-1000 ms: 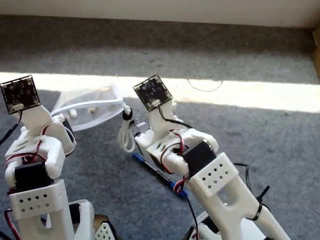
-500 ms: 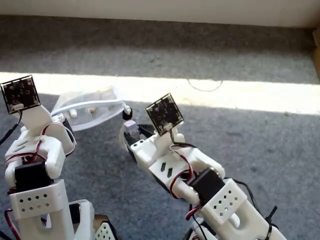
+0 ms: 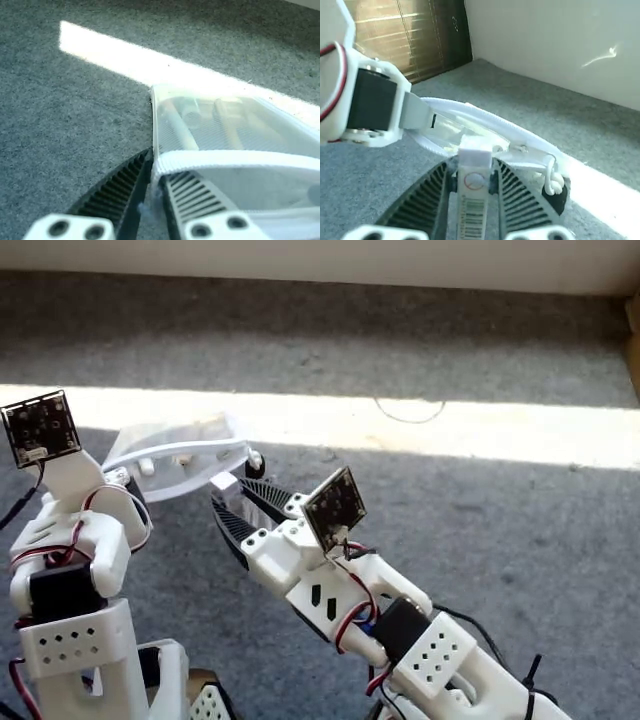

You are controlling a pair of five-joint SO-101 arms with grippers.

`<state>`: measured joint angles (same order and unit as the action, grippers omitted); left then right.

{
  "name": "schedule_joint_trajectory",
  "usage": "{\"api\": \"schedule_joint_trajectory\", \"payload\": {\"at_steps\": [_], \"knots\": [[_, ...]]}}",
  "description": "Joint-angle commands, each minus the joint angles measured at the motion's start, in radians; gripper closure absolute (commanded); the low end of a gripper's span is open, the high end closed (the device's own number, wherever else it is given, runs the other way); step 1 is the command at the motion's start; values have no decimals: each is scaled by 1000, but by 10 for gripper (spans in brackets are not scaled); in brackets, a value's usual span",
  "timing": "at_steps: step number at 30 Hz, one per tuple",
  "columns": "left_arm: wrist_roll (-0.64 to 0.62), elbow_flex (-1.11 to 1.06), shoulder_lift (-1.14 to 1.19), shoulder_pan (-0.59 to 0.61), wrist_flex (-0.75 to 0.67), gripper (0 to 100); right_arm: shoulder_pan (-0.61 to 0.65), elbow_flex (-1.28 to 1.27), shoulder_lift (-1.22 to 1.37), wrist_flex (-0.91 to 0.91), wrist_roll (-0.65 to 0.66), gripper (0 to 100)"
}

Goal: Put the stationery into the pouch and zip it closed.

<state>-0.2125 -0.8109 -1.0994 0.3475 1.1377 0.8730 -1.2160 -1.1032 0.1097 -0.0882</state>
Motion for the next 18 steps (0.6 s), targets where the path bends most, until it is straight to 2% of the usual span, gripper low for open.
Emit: {"api": "schedule_joint_trajectory", "payload": {"at_steps": [1, 11, 18], "knots": [[5, 7, -19, -16, -21, 990, 8, -12, -25, -153, -3, 994], [5, 7, -19, -16, -21, 990, 8, -91, -18, -498, -3, 994], [5, 7, -19, -16, -18, 990, 7, -88, 19, -593, -3, 994]]}}
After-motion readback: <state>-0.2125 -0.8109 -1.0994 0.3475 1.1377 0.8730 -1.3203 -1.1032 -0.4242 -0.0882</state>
